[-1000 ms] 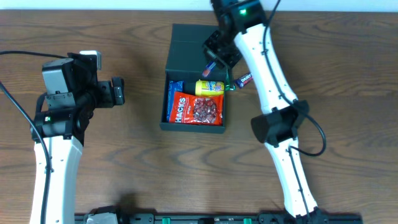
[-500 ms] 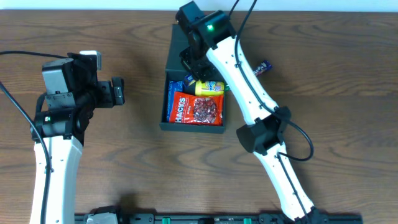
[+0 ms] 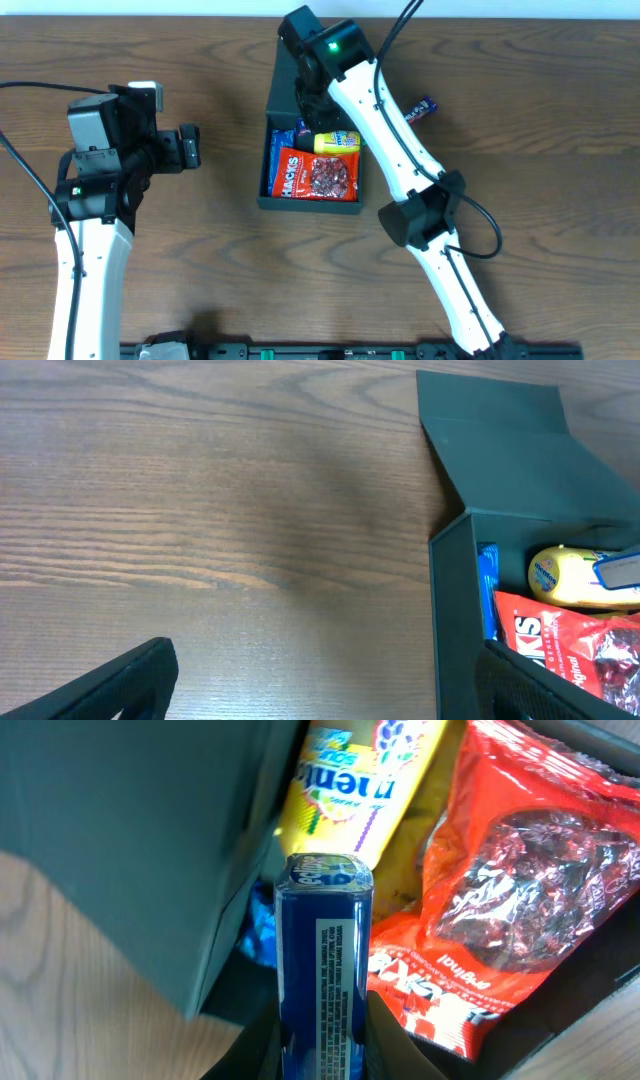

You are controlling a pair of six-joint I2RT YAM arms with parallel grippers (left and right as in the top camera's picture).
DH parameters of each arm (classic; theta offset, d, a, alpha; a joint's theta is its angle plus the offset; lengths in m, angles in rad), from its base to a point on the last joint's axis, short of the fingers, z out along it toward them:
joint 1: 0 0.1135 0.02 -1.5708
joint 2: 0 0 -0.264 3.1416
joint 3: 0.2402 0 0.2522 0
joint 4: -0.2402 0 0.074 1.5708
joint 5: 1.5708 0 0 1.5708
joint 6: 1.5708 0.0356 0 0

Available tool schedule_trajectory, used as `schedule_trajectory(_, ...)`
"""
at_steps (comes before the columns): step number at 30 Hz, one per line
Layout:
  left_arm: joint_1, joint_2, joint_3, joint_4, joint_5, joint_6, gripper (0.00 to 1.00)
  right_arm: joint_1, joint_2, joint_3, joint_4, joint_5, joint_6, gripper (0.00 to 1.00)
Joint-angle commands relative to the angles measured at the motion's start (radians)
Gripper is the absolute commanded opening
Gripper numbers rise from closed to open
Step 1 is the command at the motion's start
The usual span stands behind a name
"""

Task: Pack container
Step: 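Carry the Eclipse pack over the box and lower it inside, then push the Eclipse pack down between Mentos bottle and red bag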

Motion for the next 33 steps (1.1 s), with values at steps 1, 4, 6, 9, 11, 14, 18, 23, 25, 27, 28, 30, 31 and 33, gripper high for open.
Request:
schedule_trajectory(1,0.004,-0.01,0.029,-0.002,-0.006,-0.005,0.95,0.01,0.005,-0.071,-0.006,0.037,0.109,0.02)
schedule_trajectory(4,0.004,-0.01,0.029,-0.002,-0.006,-0.005,0.95,0.008,0.005,-0.145,-0.003,0.027,0.155,0.02)
schedule_trajectory(6,0.004,-0.01,0.029,-0.002,-0.006,-0.004,0.95,0.006,0.005,-0.181,-0.002,0.031,0.155,0.02)
schedule_trajectory(9,0.004,-0.01,0.029,-0.002,-0.006,-0.004,0.95,0.0,0.005,-0.205,-0.003,0.035,0.156,0.02)
schedule_trajectory(11,0.004,-0.01,0.029,-0.002,-0.006,-0.005,0.95,-0.007,0.005,-0.208,-0.002,0.036,0.155,0.02)
schedule_trajectory(14,0.003,-0.01,0.029,-0.002,-0.006,-0.005,0.95,-0.014,0.005,-0.208,-0.003,0.043,0.156,0.02)
schedule_trajectory(18,0.003,-0.01,0.029,-0.002,-0.006,-0.005,0.95,-0.019,0.005,-0.208,-0.003,0.089,0.156,0.02)
schedule_trajectory(23,0.003,-0.01,0.029,-0.002,-0.006,-0.005,0.95,-0.019,0.005,-0.211,-0.003,0.1,0.155,0.01)
schedule_trajectory(25,0.003,-0.01,0.029,-0.002,-0.006,-0.005,0.95,-0.018,0.005,-0.212,-0.003,0.113,0.155,0.02)
schedule_trajectory(27,0.003,-0.01,0.029,-0.002,-0.006,-0.005,0.95,-0.019,0.005,-0.212,-0.002,0.117,0.155,0.17)
schedule_trajectory(28,0.003,-0.01,0.029,-0.002,-0.006,-0.005,0.95,-0.019,0.005,-0.212,-0.002,0.117,0.155,0.32)
schedule_trajectory(30,0.003,-0.01,0.029,-0.002,-0.006,-0.005,0.95,-0.019,0.005,-0.212,-0.003,0.117,0.152,0.6)
schedule_trajectory(31,0.003,-0.01,0.029,-0.002,-0.006,-0.005,0.95,-0.019,0.005,-0.212,-0.002,0.117,0.146,0.69)
schedule_trajectory(33,0.003,-0.01,0.029,-0.002,-0.005,-0.005,0.95,-0.019,0.005,-0.212,-0.002,0.117,0.141,0.8)
